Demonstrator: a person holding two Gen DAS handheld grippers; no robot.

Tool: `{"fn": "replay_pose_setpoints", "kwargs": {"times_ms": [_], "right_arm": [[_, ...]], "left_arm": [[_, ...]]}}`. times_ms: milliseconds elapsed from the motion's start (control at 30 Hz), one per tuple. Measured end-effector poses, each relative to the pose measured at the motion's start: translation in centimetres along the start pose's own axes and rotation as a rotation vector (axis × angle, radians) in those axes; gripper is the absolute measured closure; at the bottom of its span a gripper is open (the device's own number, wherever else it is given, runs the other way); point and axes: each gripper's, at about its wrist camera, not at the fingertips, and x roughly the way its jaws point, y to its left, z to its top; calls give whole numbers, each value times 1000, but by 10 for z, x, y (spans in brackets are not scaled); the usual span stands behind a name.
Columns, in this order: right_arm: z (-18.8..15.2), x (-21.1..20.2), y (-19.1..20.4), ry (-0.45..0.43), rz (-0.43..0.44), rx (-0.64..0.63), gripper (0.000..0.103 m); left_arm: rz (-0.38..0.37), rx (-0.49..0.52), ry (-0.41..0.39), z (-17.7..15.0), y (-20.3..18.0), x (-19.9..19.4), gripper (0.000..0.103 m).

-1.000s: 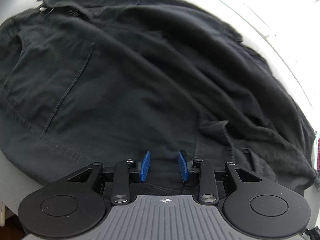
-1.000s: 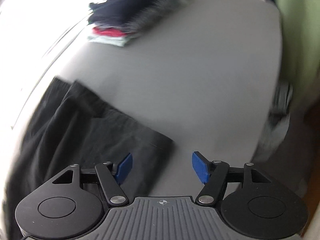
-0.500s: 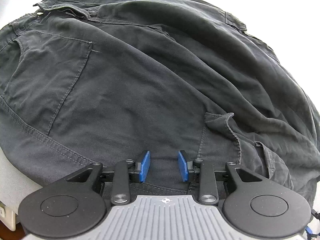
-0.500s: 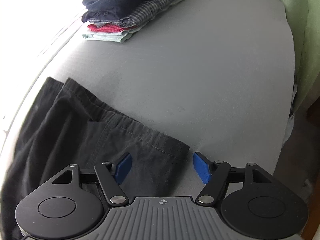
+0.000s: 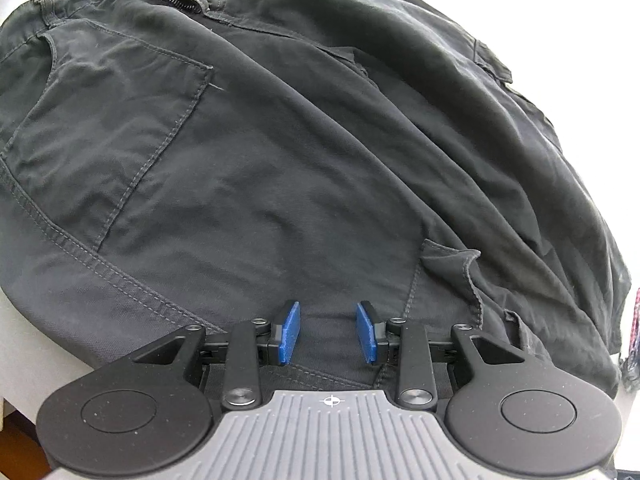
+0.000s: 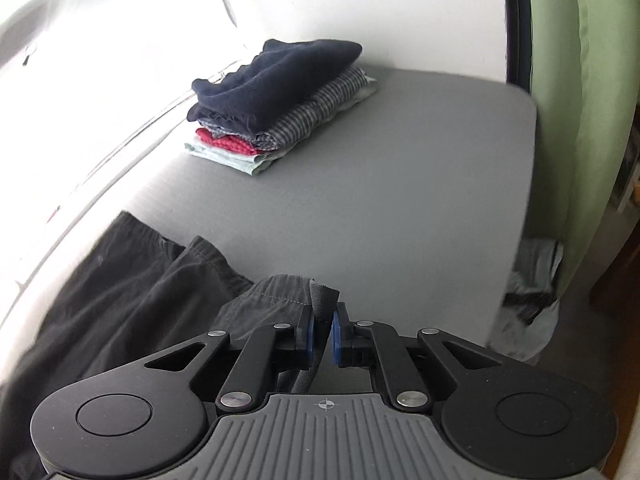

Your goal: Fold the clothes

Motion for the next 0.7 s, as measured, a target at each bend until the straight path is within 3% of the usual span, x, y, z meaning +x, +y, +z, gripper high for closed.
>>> {"fn": "replay_pose_setpoints", "kwargs": {"times_ms": [200,300,333,400,500,533,633,700], "right_arm": [[-31,66,-12,97,-115,-39,89],[-26,63,-12,107,-159,-44,69],[-20,58,-14,104,-175,-33,58],[-4,46,-20,70,-200,-7,58],[27,25,-27,-32,-137,7,54],[38,25,-25,-36,-78,2,51],[67,37,-13,4,149,-33,40],[79,53,-1,48,253,-49,39]], "left_arm": [[35,51,24,4,-5,1,67],[50,73,16,4,-10,-5,67],[51,79,10,4,-11,-8,67],[43,87,-4,5,-14,-13,67],[-11,112,-40,8,-27,-26,66],[-30,130,-55,11,-35,-28,66],[-43,200,-56,23,-63,-17,66],[-31,231,-46,30,-80,-2,66]]}}
